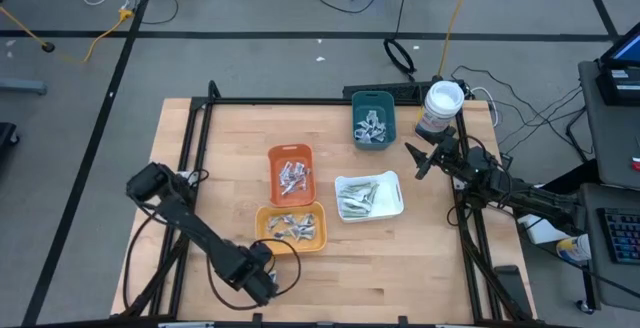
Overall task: Pick & Place First Aid Supplies
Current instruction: Put the gray sachet into the yellow bin
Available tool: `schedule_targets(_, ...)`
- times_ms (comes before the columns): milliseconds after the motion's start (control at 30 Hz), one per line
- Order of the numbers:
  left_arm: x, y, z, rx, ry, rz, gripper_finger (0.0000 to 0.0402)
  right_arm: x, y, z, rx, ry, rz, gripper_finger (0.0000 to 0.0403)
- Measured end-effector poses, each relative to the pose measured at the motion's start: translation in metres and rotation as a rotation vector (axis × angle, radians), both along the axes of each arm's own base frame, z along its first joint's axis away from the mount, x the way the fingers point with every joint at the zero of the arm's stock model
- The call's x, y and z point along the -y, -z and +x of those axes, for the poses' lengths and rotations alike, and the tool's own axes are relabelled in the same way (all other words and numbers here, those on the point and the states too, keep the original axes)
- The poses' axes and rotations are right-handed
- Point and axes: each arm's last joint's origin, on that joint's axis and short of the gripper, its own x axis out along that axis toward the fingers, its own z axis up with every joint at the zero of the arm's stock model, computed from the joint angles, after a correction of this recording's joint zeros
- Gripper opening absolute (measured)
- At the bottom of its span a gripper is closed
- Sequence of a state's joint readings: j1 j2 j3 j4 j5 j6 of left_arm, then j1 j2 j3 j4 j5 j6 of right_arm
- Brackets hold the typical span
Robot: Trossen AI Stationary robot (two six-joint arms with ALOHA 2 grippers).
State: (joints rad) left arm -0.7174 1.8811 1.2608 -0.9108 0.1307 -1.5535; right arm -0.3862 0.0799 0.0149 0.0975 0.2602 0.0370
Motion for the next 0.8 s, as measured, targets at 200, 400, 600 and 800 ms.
schedule_targets(200,0.000,0.013,-0.001,-0.032,-0.014,0.028,0.0269,0.000,0.000,0.000,0.000,0.001,0.000,0.0263)
schedule_targets(400,0.000,0.014,-0.002,-0.027,0.002,0.033,0.0228,0.000,0.000,0.000,0.000,0.000,0.000,0.0263)
schedule_targets(600,-0.001,0.017,-0.005,-0.041,0.008,0.035,0.0119,0.000,0.000,0.000,0.000,0.000,0.000,0.0263)
schedule_targets(800,0.002,0.015,-0.009,-0.048,0.053,0.033,0.0015,0.000,0.000,0.000,0.000,0.000,0.000,0.0263)
